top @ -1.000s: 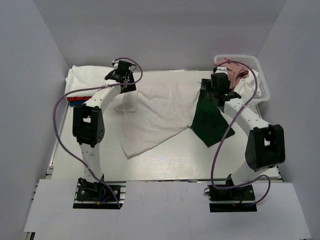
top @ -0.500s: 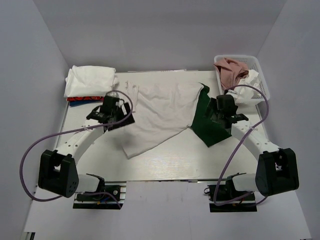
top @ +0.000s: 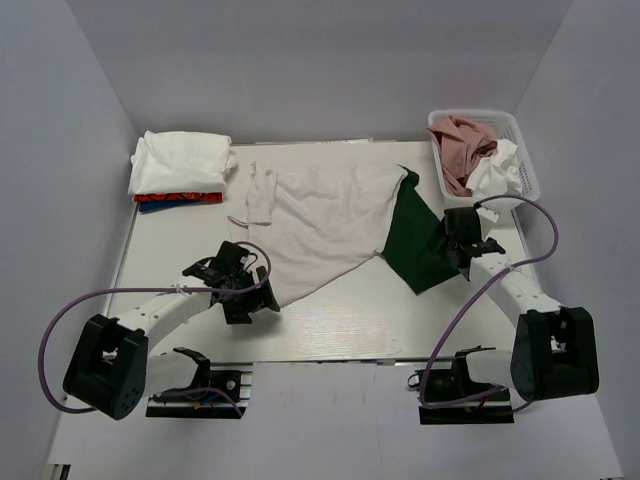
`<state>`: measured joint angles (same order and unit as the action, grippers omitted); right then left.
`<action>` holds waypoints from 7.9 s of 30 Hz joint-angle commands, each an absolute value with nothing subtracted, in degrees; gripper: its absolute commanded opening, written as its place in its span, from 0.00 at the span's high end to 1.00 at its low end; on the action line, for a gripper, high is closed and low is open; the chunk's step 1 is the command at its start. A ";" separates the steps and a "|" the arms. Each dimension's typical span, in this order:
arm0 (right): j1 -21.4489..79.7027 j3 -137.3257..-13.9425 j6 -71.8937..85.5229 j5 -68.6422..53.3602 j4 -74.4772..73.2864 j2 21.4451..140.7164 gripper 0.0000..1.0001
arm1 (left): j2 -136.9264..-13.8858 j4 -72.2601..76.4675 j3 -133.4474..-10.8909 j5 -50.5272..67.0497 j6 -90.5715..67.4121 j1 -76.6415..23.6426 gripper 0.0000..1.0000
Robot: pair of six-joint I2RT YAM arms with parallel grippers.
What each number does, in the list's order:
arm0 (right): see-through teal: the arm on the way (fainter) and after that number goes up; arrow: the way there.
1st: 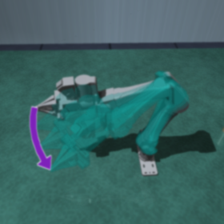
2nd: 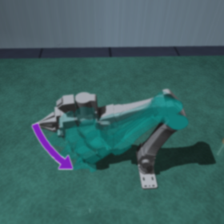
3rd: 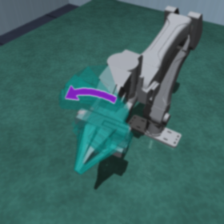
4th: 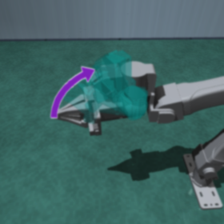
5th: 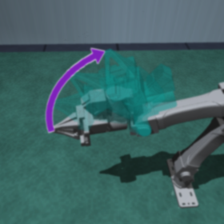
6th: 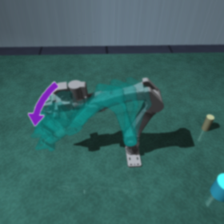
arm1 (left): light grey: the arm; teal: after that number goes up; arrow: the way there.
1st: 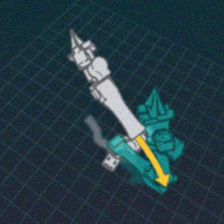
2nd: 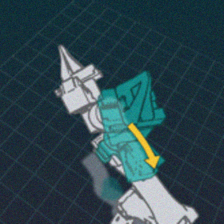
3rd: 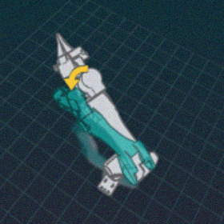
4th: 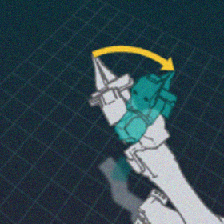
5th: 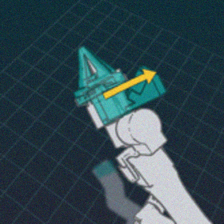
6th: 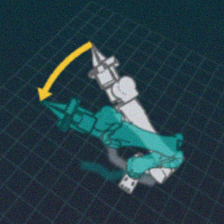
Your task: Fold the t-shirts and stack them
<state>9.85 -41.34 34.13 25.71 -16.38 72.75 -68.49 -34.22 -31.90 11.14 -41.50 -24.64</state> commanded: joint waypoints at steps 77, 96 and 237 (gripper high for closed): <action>8.70 -94.04 7.91 13.09 -10.64 37.16 1.00 | -42.53 -35.17 -103.02 -0.33 -25.58 -24.43 1.00; 9.49 -94.61 10.55 -4.74 -8.68 104.79 0.63 | -95.32 -32.92 -82.07 -26.47 -36.72 -17.24 0.00; 53.52 -40.09 35.05 -6.10 -30.51 72.95 0.10 | -68.12 -18.54 -44.74 7.29 -33.92 -11.95 0.00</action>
